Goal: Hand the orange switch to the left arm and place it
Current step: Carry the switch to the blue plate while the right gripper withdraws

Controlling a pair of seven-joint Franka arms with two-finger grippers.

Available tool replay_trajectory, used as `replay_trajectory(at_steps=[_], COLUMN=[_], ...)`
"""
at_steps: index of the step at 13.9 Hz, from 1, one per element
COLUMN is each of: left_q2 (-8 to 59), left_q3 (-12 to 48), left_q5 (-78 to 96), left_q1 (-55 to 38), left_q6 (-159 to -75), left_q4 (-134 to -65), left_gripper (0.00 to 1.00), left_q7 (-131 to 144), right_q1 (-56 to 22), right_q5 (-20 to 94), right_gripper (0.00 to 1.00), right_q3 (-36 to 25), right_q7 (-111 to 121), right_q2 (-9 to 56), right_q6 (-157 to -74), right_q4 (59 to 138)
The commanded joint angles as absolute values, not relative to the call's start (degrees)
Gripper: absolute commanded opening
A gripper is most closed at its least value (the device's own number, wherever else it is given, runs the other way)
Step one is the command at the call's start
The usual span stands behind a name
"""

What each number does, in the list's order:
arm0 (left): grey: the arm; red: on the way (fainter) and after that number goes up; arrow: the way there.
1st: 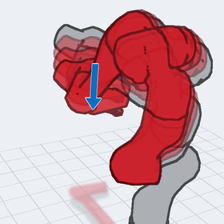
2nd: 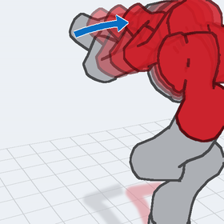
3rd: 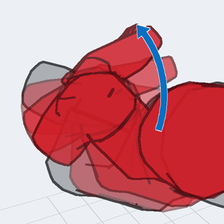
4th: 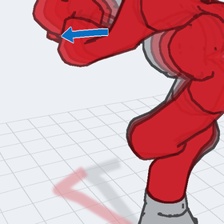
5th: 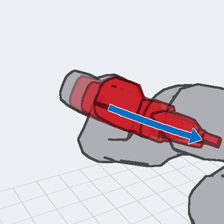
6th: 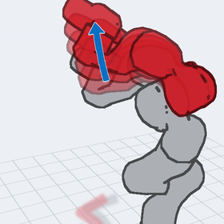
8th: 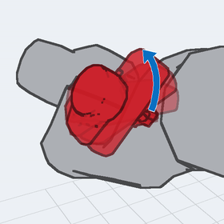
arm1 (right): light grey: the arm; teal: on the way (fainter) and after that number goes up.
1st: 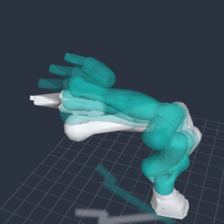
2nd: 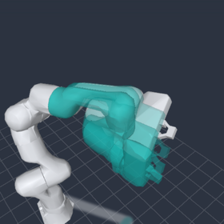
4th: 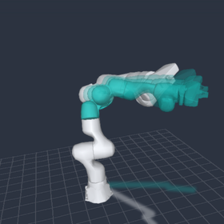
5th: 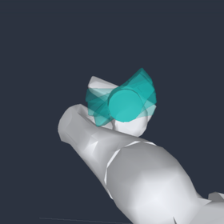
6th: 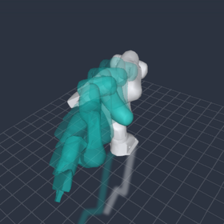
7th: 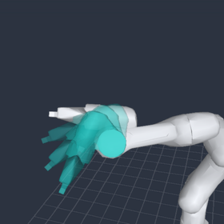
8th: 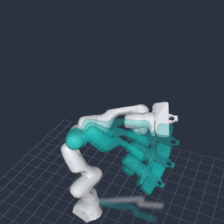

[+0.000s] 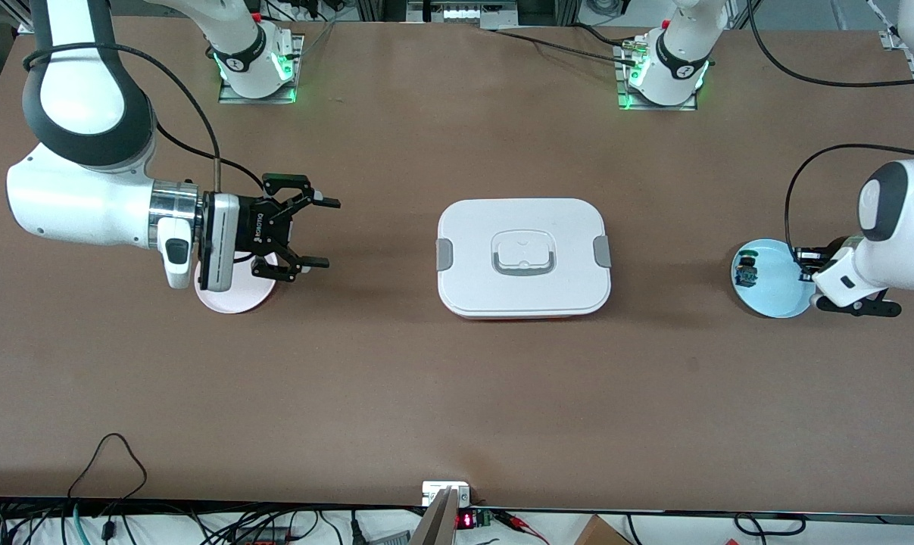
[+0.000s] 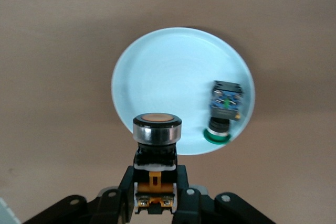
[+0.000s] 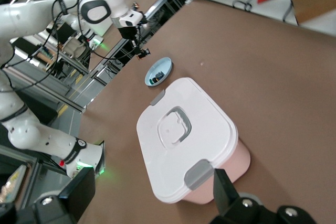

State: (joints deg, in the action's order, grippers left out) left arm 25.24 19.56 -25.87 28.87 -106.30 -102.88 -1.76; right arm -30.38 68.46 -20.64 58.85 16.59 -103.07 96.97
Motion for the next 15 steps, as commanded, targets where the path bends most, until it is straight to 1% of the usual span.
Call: replay_trajectory(at_steps=[1, 4, 6, 7, 9, 11, 14, 15], left_q2=[28.9, 32.1, 32.8, 33.4, 34.0, 34.3, 34.3, 34.4], left_q3=[19.9, 19.7, 19.6, 19.6, 19.6, 19.6, 19.6, 19.6], left_q5=[-29.6, -29.6, -29.7, -29.7, -29.7, -29.7, -29.7, -29.7], left_q1=[29.0, 29.5, 29.5, 29.6, 30.4, 30.8, 31.2, 31.2], left_q6=[-109.6, -113.9, -115.7, -116.0, -116.9, -117.8, -118.5, -118.6], left_q4=[-101.1, -101.4, -102.1, -102.4, -102.4, -102.9, -103.7, -104.0], left_gripper=[0.0, 0.0, 0.0, 0.0, 0.0, 0.0, 0.0, 0.0], left_q7=[1.4, 2.0, 3.9, 4.0, 4.0, 4.0, 4.0, 4.0], right_q1=[-30.5, -30.4, -30.5, -30.5, -30.2, -30.0, -29.3, -29.1], right_q5=[62.1, 54.1, 43.8, 39.9, 35.9, 28.0, 15.9, 10.8], right_gripper=[1.0, 1.0, 1.0, 1.0, 1.0, 1.0, 1.0, 1.0], right_q3=[-20.4, -20.4, -20.3, -20.2, -20.3, -20.3, -20.3, -20.2], right_q7=[46.5, 33.4, 28.2, 26.5, 21.4, 17.2, 10.4, 7.7], right_q2=[16.3, 16.4, 16.5, 16.9, 17.0, 17.5, 17.6, 17.9], right_q6=[-103.8, -104.1, -104.2, -104.4, -104.0, -103.6, -98.5, -96.6], right_q4=[96.9, 96.8, 96.8, 96.9, 96.9, 96.9, 96.3, 94.8])
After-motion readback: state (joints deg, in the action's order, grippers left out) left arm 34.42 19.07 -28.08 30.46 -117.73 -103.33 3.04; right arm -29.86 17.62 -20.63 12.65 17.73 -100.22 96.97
